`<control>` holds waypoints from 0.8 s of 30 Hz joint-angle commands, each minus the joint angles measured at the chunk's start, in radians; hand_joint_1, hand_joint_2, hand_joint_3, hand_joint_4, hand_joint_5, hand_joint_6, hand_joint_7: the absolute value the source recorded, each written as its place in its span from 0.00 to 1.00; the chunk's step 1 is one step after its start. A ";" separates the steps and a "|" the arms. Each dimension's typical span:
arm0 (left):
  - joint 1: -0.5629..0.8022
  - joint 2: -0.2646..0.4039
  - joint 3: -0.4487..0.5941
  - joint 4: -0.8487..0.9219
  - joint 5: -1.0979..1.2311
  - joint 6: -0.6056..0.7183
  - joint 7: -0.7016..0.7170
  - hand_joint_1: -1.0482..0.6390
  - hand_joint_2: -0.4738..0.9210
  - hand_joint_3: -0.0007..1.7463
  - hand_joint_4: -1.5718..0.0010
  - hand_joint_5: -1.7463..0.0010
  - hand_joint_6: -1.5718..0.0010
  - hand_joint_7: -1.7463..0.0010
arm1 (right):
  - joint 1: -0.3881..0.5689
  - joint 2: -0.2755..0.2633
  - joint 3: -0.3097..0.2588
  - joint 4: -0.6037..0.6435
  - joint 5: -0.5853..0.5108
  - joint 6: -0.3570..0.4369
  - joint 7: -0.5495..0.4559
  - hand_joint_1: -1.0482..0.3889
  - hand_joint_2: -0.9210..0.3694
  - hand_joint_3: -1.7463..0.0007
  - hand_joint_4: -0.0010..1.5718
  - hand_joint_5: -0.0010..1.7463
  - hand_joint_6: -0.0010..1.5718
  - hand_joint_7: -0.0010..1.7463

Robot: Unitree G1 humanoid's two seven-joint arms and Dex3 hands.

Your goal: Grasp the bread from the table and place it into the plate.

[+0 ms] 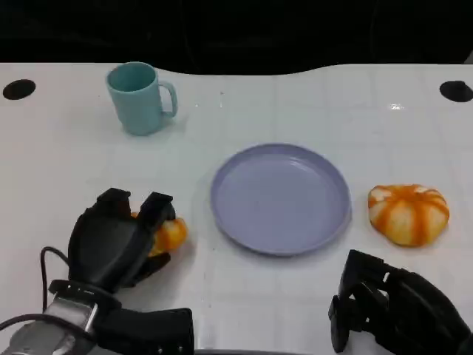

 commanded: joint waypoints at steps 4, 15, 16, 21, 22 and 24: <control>0.010 0.013 0.075 -0.115 -0.101 -0.068 -0.038 0.46 0.74 0.59 0.43 0.00 0.62 0.01 | 0.004 -0.016 -0.011 -0.005 0.006 -0.005 0.002 0.37 0.00 0.74 0.37 1.00 0.26 0.93; -0.082 -0.055 0.135 -0.112 -0.170 -0.182 -0.041 0.44 0.70 0.63 0.42 0.00 0.60 0.00 | 0.003 -0.015 -0.008 0.000 -0.002 -0.003 -0.007 0.35 0.00 0.75 0.37 1.00 0.27 0.93; -0.095 -0.065 0.134 -0.100 -0.178 -0.204 -0.049 0.45 0.69 0.63 0.42 0.00 0.60 0.00 | 0.001 -0.015 -0.009 0.002 0.001 0.004 -0.008 0.36 0.00 0.76 0.37 1.00 0.27 0.93; -0.198 -0.117 0.100 0.000 -0.185 -0.281 -0.121 0.46 0.67 0.64 0.42 0.00 0.55 0.12 | -0.004 -0.014 -0.006 0.008 -0.005 0.002 -0.012 0.37 0.00 0.75 0.38 1.00 0.27 0.93; -0.213 -0.123 0.096 0.016 -0.188 -0.295 -0.138 0.46 0.67 0.66 0.42 0.00 0.54 0.12 | -0.003 -0.014 -0.006 0.007 -0.006 0.003 -0.012 0.37 0.00 0.75 0.38 1.00 0.27 0.93; -0.252 -0.140 0.088 0.058 -0.196 -0.327 -0.174 0.47 0.65 0.68 0.41 0.00 0.53 0.09 | -0.004 -0.013 -0.003 0.010 -0.010 -0.002 -0.014 0.37 0.00 0.75 0.38 1.00 0.27 0.94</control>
